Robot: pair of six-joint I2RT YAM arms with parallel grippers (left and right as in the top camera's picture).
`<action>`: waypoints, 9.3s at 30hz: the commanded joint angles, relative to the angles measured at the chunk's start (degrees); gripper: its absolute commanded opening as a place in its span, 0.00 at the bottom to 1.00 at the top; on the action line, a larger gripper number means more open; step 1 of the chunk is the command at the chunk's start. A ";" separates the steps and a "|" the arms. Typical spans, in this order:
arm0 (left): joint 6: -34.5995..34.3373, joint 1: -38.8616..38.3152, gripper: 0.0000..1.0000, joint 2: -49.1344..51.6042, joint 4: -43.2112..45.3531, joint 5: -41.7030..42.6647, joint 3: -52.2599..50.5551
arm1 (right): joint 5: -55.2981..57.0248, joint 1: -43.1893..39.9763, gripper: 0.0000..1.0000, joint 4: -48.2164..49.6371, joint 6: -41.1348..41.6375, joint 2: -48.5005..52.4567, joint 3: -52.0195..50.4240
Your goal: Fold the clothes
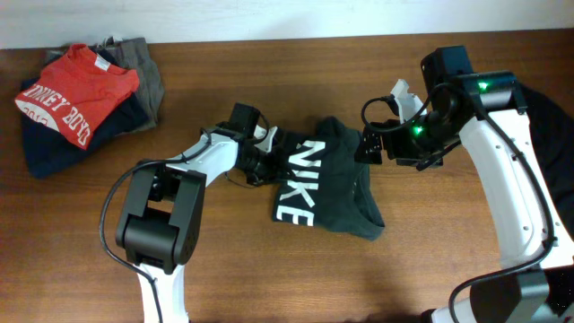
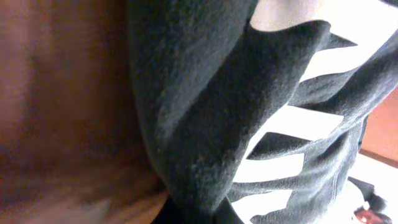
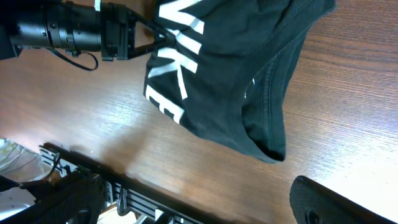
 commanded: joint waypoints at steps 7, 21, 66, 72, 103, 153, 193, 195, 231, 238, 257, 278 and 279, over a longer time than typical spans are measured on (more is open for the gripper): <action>-0.66 6.23 0.01 1.29 6.91 -6.14 2.21 | 0.94 -0.42 0.99 0.68 0.31 -0.74 -0.48; 2.34 12.15 0.01 1.27 15.37 -16.26 4.63 | 1.62 -0.42 0.99 0.68 0.31 -0.74 -0.48; 19.45 21.09 0.04 1.27 11.63 -50.71 23.74 | 1.75 -0.42 0.99 -0.66 0.33 -0.70 -0.48; 19.47 21.90 0.03 1.20 9.81 -50.73 25.53 | 1.75 -0.42 0.99 -0.70 0.48 -0.70 -0.48; 23.34 27.43 0.03 1.16 7.13 -54.58 34.60 | 1.86 -0.44 0.99 -1.60 0.46 -0.70 -0.48; 23.30 39.41 0.01 -0.46 4.13 -61.92 38.82 | 4.76 -0.42 0.99 -2.84 0.48 -0.70 -0.48; 21.84 40.24 0.99 15.30 29.09 -43.47 38.45 | 4.72 -0.42 0.99 -3.67 0.52 -0.70 -0.48; 22.03 40.24 0.99 19.43 31.30 -44.89 38.45 | 4.72 -0.42 0.99 -3.67 0.55 -0.70 -0.48; 23.80 39.98 0.99 11.78 6.60 -37.55 38.32 | 4.50 -0.42 0.99 -4.11 0.94 -0.70 -0.48; 28.57 39.98 0.99 24.06 11.78 -44.70 38.32 | 4.52 -0.42 0.99 -4.55 0.94 -0.70 -0.48; 27.85 39.63 0.99 -10.64 2.38 -40.46 38.51 | 1.20 -0.42 0.99 -6.82 0.96 -0.83 -0.39; 35.36 39.58 0.99 -50.34 -33.73 -1.18 35.43 | 4.79 -0.44 0.99 -12.68 1.20 -38.69 -0.37; 35.39 39.58 0.99 -52.39 -33.48 -0.59 33.92 | 5.05 -0.44 0.99 -12.68 2.21 -39.41 -0.37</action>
